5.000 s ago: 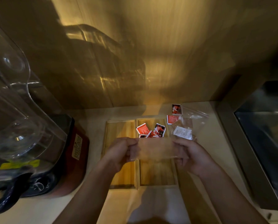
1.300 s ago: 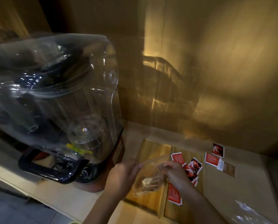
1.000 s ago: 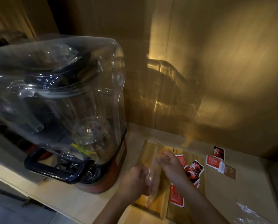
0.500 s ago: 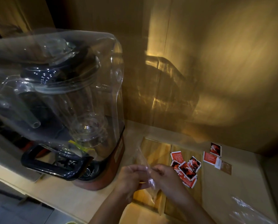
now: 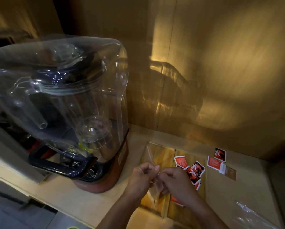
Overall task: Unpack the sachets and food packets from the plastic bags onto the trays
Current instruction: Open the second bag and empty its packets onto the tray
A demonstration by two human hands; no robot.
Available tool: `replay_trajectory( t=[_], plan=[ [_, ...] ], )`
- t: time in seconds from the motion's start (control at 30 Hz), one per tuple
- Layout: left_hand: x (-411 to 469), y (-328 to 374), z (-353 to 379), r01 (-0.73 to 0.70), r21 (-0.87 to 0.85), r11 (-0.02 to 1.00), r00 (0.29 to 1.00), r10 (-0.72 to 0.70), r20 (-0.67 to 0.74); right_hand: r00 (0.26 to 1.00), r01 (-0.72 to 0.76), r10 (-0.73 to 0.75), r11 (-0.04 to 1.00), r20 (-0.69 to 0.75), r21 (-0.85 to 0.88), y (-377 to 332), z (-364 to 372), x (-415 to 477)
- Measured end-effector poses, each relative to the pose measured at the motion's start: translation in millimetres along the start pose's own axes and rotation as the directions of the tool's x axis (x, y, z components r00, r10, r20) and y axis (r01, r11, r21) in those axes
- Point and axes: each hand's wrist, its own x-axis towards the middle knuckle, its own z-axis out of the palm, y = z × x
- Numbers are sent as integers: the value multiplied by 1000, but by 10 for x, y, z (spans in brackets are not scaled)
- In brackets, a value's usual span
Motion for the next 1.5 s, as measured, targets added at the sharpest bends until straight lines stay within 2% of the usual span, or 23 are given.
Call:
replay_trajectory(
  t=[0.17,0.27,0.37,0.5,0.57,0.63,0.73,0.83,0.97,1.07,1.33,1.4,1.5],
  plan=[
    [-23,-19,23,19,17,1000,999,-20,25,999,-21,24,997,48,-70,-37,-34,-10],
    [-11,-72,25,10,46,999,1000,-9,-23,991,-75,88,990,105,-121,-86,-61,-18],
    [-20,-86,42,5,86,996,999,-1,-46,992,-92,104,985,77,-145,-83,-73,-8],
    [-41,-24,13,83,172,982,995,-91,39,996,-56,63,994,65,-96,-56,-77,1],
    [-51,-23,-26,94,150,984,988,-111,110,991,-59,68,995,119,-81,-45,-76,0],
    [-50,-44,-56,52,127,991,986,-70,148,984,-82,94,993,152,-83,-35,-67,1],
    [-53,-77,-41,-3,90,996,987,-12,161,969,-125,140,988,203,-85,-49,-77,13],
    [-57,-83,-31,12,39,999,986,-19,164,946,-134,166,983,278,-128,-80,-143,10],
    [-28,-36,-83,106,89,990,980,-119,157,969,-38,76,986,234,-162,-69,-164,34],
    [-3,-9,-123,156,152,976,960,-186,208,977,21,9,990,213,-137,-74,-141,41],
    [-17,-38,-169,138,43,990,937,-144,319,970,23,0,995,243,-93,-33,-174,25],
    [-25,-32,-146,155,78,985,929,-173,328,971,33,-14,997,240,-77,-40,-174,30],
    [-24,-47,-121,108,179,978,936,-160,312,963,59,-27,992,270,-108,-41,-167,35]
  ],
)
